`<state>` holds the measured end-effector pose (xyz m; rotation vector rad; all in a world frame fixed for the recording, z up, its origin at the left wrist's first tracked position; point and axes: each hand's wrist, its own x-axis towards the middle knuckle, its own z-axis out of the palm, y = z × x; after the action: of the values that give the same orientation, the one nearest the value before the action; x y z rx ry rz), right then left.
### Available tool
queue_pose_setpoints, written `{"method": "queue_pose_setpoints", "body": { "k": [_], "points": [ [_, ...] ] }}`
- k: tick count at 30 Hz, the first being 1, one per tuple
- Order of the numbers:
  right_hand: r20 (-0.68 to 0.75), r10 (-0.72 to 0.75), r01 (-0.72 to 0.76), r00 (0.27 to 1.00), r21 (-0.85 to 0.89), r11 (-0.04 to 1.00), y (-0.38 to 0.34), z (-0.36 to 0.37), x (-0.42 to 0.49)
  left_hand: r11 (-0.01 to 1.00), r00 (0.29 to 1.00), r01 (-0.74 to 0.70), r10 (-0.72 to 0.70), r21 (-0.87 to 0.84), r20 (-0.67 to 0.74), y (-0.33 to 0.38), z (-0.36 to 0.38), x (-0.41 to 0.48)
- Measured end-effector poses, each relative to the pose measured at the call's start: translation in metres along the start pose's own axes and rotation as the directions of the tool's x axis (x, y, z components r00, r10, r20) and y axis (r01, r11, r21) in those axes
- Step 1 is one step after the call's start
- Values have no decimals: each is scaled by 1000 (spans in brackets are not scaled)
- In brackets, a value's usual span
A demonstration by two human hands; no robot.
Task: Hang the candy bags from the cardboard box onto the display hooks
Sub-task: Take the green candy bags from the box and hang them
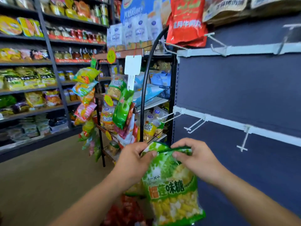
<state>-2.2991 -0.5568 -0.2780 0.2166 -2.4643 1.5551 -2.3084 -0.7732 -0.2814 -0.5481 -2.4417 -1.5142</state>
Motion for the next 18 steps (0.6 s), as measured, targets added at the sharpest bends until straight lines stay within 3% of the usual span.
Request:
{"method": "queue_pose_setpoints", "body": {
  "k": [5, 9, 12, 18],
  "points": [
    [-154, -32, 40, 988, 44, 998, -24, -22, 19, 992, 993, -121, 121, -22, -10, 33, -11, 39],
    [-326, -177, 157, 928, -87, 984, -35, -29, 24, 980, 979, -158, 172, -123, 106, 56, -20, 46],
    [-294, -235, 211, 926, -108, 971, -40, -34, 24, 966, 985, -87, 120, -242, 122, 60, -17, 43],
    [-200, -206, 228, 958, 94, 969, -51, -40, 25, 953, 990, -95, 119, -287, 69, 56, -16, 42]
  ]
}}
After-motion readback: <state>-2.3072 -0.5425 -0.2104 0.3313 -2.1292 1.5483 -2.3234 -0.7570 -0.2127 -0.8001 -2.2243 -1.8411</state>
